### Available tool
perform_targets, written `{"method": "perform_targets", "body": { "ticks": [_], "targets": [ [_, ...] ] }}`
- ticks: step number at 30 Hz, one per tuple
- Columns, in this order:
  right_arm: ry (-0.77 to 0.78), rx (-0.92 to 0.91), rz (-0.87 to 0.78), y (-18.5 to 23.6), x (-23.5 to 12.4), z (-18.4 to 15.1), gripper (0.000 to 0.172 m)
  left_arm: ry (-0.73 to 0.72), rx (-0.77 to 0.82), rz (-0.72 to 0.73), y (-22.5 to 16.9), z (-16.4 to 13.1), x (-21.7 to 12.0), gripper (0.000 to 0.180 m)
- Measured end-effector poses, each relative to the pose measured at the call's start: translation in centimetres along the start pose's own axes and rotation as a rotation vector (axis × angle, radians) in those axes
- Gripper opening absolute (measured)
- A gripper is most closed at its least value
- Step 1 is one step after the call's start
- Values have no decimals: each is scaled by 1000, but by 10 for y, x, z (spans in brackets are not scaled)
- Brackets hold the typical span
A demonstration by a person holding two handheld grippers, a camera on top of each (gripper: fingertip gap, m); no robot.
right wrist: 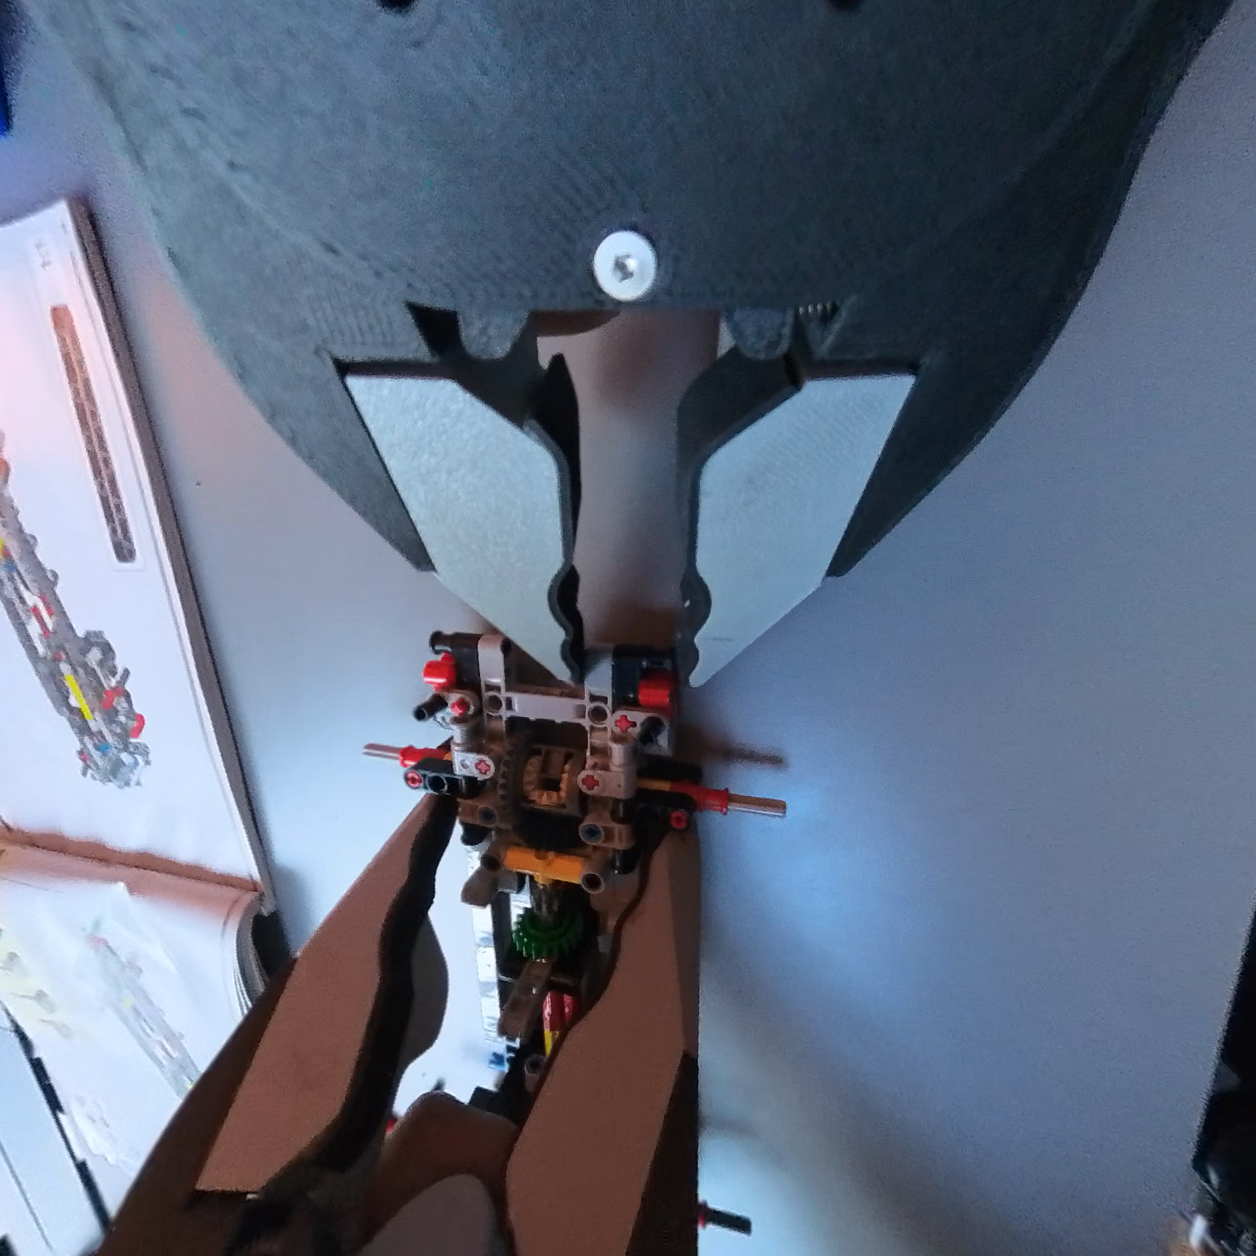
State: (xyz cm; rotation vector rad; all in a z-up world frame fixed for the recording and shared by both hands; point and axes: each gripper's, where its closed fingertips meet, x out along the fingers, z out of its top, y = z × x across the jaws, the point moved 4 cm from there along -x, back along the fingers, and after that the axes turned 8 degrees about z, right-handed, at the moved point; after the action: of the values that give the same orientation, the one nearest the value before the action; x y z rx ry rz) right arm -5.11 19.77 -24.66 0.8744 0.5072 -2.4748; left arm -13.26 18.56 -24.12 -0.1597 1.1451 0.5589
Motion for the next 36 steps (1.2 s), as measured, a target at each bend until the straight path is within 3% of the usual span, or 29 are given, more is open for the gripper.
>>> {"method": "perform_targets", "body": {
  "ticks": [19,21,28,32,36],
  "targets": [
    [16,203,-75,8,0,5,27,13,63,-19,-4,4,0,72],
    [4,222,-129,11,-7,4,42,32,95,-21,-5,4,0,72],
    [-155,330,-337,24,-55,-3,41,-20,112,-13,-11,-7,-31,78],
    [-195,362,-412,26,-72,-9,39,-49,34,89,-1,-37,-69,82],
    [-208,400,-335,27,-70,-11,45,-37,-99,148,4,-89,-98,83]
  ]
}}
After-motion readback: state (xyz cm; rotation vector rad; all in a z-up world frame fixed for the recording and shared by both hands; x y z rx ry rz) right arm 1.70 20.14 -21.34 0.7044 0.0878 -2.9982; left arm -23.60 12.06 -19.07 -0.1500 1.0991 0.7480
